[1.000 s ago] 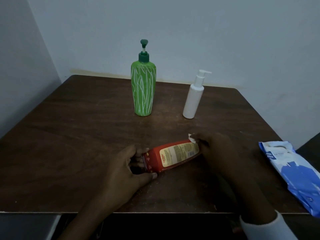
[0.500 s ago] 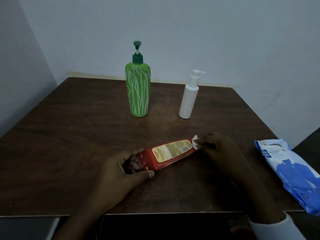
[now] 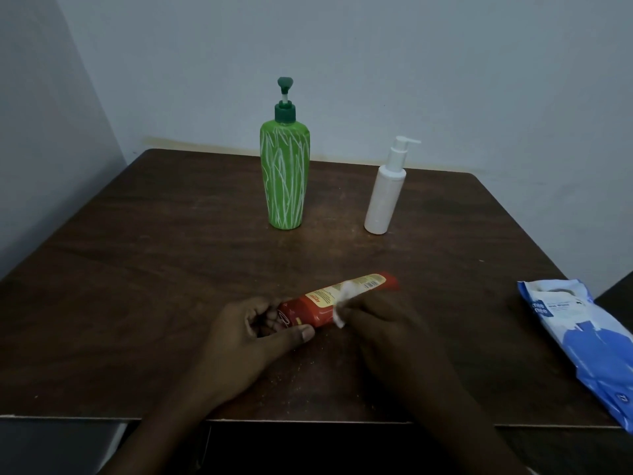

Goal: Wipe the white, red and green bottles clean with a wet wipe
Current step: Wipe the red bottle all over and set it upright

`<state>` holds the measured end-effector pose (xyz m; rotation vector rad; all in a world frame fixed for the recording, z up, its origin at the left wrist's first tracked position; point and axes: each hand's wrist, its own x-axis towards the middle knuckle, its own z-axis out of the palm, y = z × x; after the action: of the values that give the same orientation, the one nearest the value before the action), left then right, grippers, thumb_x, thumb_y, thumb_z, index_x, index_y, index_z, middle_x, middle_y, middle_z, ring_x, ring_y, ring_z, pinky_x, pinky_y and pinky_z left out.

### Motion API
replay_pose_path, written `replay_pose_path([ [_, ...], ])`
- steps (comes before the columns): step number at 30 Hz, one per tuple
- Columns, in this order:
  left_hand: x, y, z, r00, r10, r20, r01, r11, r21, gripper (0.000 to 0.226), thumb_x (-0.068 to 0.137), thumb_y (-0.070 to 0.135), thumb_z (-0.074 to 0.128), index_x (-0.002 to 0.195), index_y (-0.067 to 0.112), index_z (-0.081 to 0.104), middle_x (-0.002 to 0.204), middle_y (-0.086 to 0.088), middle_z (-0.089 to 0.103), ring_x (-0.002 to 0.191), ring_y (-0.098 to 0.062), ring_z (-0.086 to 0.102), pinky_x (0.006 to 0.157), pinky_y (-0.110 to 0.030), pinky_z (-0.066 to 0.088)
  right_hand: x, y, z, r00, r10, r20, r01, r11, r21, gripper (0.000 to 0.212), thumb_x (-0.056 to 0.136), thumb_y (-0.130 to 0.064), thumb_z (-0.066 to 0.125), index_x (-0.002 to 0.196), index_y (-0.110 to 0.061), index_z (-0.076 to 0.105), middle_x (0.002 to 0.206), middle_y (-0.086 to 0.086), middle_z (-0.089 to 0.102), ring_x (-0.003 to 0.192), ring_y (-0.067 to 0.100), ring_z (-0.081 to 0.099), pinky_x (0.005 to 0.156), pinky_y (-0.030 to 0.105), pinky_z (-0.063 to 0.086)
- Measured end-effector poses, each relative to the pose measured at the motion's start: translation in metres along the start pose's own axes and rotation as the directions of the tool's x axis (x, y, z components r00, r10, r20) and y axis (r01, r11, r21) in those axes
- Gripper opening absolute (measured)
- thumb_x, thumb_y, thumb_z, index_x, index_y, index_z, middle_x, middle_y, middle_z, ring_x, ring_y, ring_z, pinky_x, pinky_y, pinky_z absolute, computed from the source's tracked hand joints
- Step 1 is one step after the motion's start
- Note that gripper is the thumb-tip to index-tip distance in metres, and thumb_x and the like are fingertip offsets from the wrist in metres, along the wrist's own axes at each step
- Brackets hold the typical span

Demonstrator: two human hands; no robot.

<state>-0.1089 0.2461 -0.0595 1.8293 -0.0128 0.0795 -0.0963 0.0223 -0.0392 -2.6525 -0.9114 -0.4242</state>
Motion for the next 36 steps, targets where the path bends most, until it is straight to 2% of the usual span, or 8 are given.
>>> replay_pose_path([
  [5, -0.002, 0.003, 0.000, 0.999, 0.032, 0.008, -0.032, 0.999, 0.002, 0.020, 0.073, 0.027, 0.089, 0.080, 0.012, 0.078, 0.080, -0.010, 0.077, 0.075, -0.030, 0.074, 0.069, -0.045, 0.059, 0.003, -0.022, 0.004, 0.991, -0.136, -0.005, 0.136, 0.991, 0.013, 0.041, 0.071, -0.022, 0.080, 0.111, -0.020, 0.069, 0.114, -0.005, 0.062, 0.104, 0.008, 0.053, 0.086, 0.023, 0.051],
  [9, -0.002, 0.002, 0.000, 0.999, 0.043, -0.011, -0.043, 0.999, -0.022, 0.023, 0.070, 0.026, 0.091, 0.079, 0.010, 0.076, 0.075, -0.011, 0.073, 0.068, -0.018, 0.069, 0.060, -0.023, 0.053, 0.002, 0.015, -0.006, 0.999, 0.053, 0.009, -0.053, 0.999, -0.014, 0.036, 0.068, -0.017, 0.084, 0.101, -0.020, 0.070, 0.103, 0.000, 0.068, 0.091, 0.013, 0.064, 0.080, 0.021, 0.049],
  [13, -0.002, 0.001, 0.000, 0.999, 0.042, 0.020, -0.041, 0.999, -0.031, 0.024, 0.070, 0.032, 0.090, 0.081, 0.015, 0.077, 0.077, -0.005, 0.075, 0.071, -0.021, 0.071, 0.063, -0.024, 0.054, 0.000, 0.049, -0.022, 0.967, 0.250, 0.054, -0.246, 0.966, -0.076, 0.028, 0.077, -0.016, 0.078, 0.103, -0.020, 0.069, 0.107, 0.004, 0.066, 0.097, 0.018, 0.061, 0.081, 0.026, 0.046],
  [17, -0.001, 0.001, 0.001, 0.999, 0.040, 0.008, -0.040, 0.998, -0.040, 0.022, 0.070, 0.034, 0.089, 0.078, 0.018, 0.077, 0.074, -0.006, 0.073, 0.068, -0.010, 0.067, 0.062, -0.023, 0.051, 0.003, 0.013, -0.010, 0.994, 0.106, 0.032, -0.103, 0.991, -0.088, 0.032, 0.068, -0.014, 0.083, 0.097, -0.017, 0.072, 0.103, 0.002, 0.067, 0.092, 0.015, 0.062, 0.077, 0.023, 0.048],
  [23, -0.002, 0.001, -0.002, 0.998, 0.056, 0.010, -0.056, 0.998, -0.016, 0.028, 0.075, 0.034, 0.090, 0.076, 0.010, 0.075, 0.075, -0.010, 0.074, 0.073, -0.031, 0.072, 0.064, -0.041, 0.056, 0.009, -0.025, 0.006, 0.994, -0.066, -0.091, 0.066, 0.998, 0.002, 0.021, 0.087, -0.022, 0.058, 0.103, -0.017, 0.070, 0.105, -0.003, 0.062, 0.096, 0.009, 0.052, 0.086, 0.015, 0.035],
  [28, -0.005, 0.004, -0.001, 0.997, 0.059, 0.039, -0.058, 0.998, -0.032, 0.015, 0.074, 0.025, 0.090, 0.080, 0.020, 0.078, 0.073, -0.003, 0.073, 0.067, -0.009, 0.065, 0.061, -0.020, 0.050, 0.004, 0.022, -0.010, 0.988, 0.153, -0.016, -0.153, 0.988, -0.011, 0.016, 0.084, -0.024, 0.067, 0.099, -0.021, 0.068, 0.104, -0.002, 0.065, 0.092, 0.007, 0.055, 0.081, 0.024, 0.050],
  [32, -0.005, 0.002, 0.000, 0.995, 0.085, 0.044, -0.084, 0.996, -0.019, 0.016, 0.075, 0.022, 0.090, 0.085, 0.020, 0.079, 0.075, -0.004, 0.074, 0.068, -0.012, 0.064, 0.061, -0.023, 0.051, 0.011, 0.058, -0.030, 0.935, 0.332, 0.125, -0.320, 0.941, -0.107, 0.022, 0.092, -0.028, 0.059, 0.113, -0.023, 0.064, 0.120, -0.002, 0.060, 0.105, 0.008, 0.049, 0.086, 0.018, 0.035],
  [36, -0.005, 0.001, 0.003, 0.994, 0.106, 0.023, -0.106, 0.994, 0.009, 0.018, 0.075, 0.023, 0.089, 0.088, 0.020, 0.078, 0.079, -0.003, 0.075, 0.073, -0.021, 0.071, 0.065, -0.022, 0.054, 0.016, 0.055, -0.033, 0.922, 0.352, 0.159, -0.329, 0.932, -0.151, 0.025, 0.094, -0.029, 0.057, 0.118, -0.023, 0.061, 0.125, -0.002, 0.058, 0.113, 0.011, 0.050, 0.093, 0.022, 0.041],
])
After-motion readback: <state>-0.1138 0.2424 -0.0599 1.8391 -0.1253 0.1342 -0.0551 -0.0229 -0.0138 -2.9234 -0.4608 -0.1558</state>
